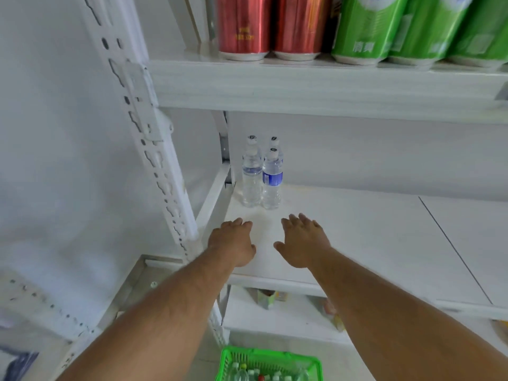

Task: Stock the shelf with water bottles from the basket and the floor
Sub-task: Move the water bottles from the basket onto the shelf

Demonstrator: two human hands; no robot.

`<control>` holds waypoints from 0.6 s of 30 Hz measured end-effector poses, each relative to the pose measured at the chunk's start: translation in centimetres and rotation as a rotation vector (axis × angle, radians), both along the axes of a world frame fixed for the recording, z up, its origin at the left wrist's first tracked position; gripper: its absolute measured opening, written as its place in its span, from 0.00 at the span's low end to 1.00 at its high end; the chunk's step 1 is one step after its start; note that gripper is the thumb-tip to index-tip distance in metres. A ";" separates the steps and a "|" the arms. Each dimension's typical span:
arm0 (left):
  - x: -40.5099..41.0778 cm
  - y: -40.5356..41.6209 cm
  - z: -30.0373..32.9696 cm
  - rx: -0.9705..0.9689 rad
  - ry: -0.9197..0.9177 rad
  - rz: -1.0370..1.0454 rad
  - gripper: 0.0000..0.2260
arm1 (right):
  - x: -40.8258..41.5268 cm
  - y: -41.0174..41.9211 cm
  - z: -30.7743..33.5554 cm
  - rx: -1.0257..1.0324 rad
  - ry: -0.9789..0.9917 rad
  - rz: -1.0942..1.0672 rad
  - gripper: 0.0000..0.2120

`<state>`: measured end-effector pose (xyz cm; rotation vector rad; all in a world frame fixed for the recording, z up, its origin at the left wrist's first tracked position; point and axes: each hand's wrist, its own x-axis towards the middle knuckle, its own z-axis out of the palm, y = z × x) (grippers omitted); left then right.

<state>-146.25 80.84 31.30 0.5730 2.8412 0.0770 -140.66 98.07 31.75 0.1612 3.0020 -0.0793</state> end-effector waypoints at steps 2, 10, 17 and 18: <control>2.1 -0.3 0.6 -0.001 0.000 -0.009 0.31 | 1.7 -0.7 0.7 0.008 0.032 0.021 0.33; 12.8 -1.0 1.0 0.012 -0.015 0.031 0.29 | 11.9 -2.6 1.0 -0.082 0.026 0.045 0.26; 23.7 -1.9 -2.1 -0.050 -0.083 0.010 0.25 | 23.7 -2.5 -3.7 -0.092 -0.105 -0.003 0.31; 24.9 -2.0 -2.8 -0.056 -0.104 0.008 0.27 | 25.0 -2.5 -4.4 -0.096 -0.121 -0.009 0.31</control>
